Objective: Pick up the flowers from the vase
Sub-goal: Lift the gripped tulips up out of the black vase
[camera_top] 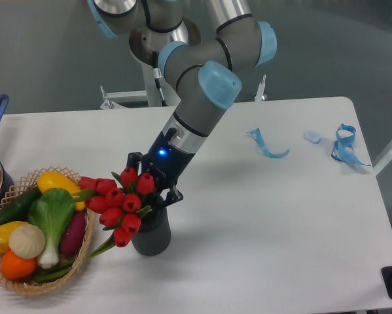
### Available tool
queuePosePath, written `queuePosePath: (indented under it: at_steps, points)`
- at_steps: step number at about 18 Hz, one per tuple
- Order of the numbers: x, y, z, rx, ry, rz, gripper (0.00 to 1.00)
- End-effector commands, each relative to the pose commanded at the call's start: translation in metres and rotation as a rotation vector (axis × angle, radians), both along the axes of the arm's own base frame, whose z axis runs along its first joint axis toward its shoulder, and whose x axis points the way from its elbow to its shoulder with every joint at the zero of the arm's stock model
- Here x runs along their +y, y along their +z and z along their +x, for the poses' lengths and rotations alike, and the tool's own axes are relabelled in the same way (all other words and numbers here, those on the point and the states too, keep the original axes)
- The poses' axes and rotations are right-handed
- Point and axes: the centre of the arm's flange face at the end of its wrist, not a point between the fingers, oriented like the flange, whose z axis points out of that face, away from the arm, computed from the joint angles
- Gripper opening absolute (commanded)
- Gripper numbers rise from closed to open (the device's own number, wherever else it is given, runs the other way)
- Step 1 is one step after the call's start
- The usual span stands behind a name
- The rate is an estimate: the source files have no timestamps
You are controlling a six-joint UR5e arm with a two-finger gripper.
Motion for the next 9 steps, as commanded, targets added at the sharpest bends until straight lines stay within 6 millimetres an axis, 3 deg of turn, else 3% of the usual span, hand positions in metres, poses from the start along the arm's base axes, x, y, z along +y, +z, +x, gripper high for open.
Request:
queuePosePath:
  at_steps: [9]
  points:
    - [-0.02, 0.088, -0.003, -0.046, 0.093, 0.124, 0.36]
